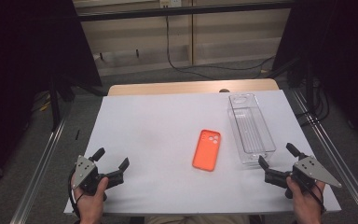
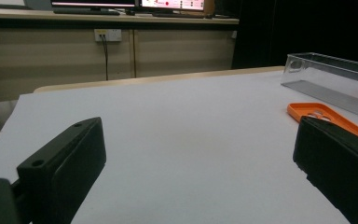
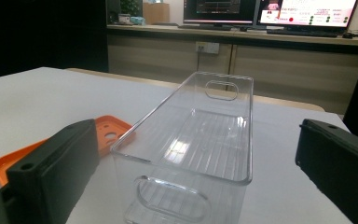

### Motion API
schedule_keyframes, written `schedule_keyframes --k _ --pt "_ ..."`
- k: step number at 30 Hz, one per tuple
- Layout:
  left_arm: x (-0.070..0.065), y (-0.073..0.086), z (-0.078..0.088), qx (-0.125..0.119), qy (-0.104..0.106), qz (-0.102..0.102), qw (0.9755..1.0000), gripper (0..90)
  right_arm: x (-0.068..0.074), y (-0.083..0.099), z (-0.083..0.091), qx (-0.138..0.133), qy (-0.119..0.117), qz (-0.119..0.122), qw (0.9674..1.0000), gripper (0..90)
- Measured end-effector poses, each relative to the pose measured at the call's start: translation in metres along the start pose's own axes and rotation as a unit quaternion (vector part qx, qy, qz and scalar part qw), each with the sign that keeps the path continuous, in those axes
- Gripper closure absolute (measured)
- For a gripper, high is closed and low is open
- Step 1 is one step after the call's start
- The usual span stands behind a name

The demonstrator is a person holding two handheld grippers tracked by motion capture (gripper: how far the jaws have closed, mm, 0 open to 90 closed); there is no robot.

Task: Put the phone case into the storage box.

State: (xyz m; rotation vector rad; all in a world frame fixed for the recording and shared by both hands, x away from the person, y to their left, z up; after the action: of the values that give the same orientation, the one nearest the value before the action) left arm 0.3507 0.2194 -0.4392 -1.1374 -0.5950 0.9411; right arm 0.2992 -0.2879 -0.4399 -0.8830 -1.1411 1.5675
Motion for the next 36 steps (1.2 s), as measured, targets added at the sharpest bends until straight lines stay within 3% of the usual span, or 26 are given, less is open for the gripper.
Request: schedule_keyframes --k 9,12,20,22,23,27,29,36 --pt "-0.001 0.0 -0.001 0.004 0.0 0.0 1.0 2.4 0.001 0.0 0.0 0.0 -0.007 -0.002 1.0 0.0" --pt "-0.003 0.0 -0.003 0.006 0.011 0.003 0.9999 3.4 0.0 0.001 0.0 0.001 -0.007 -0.002 1.0 0.0" --pt "-0.011 0.003 -0.011 0.028 0.018 0.002 0.9994 3.2 0.0 0.001 0.001 -0.001 -0.008 -0.003 1.0 0.0" --pt "-0.012 0.003 -0.011 0.028 0.024 0.004 0.9993 3.4 0.001 0.0 0.002 -0.004 -0.008 -0.003 1.0 0.0" --pt "-0.014 0.003 -0.011 0.03 0.038 0.004 0.9988 3.6 0.002 -0.001 0.002 -0.006 -0.01 -0.002 0.9999 0.0" --pt "-0.017 0.002 -0.011 0.027 0.046 -0.001 0.9986 3.6 0.002 -0.002 0.002 -0.008 -0.007 -0.002 0.9999 0.0" --pt "-0.02 -0.001 -0.011 0.021 0.053 -0.016 0.9982 3.3 0.003 -0.001 0.002 -0.004 -0.009 -0.002 0.9999 0.0" --pt "-0.03 -0.006 -0.013 0.018 0.076 -0.027 0.9966 2.6 0.002 -0.001 0.001 -0.004 -0.011 -0.003 0.9999 0.0"
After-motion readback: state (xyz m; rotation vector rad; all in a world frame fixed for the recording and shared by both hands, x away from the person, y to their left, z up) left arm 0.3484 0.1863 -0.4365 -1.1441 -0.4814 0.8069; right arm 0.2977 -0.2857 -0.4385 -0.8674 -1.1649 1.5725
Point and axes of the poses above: each handheld gripper's, and its own axes: z roughly backward along the jaws, y roughly out of its underside, x roughly to its left, the point moved 6 cm from there along -z, roughly forward along the jaws, and after that the axes turned 9 degrees about x, right-handed, at the moved point
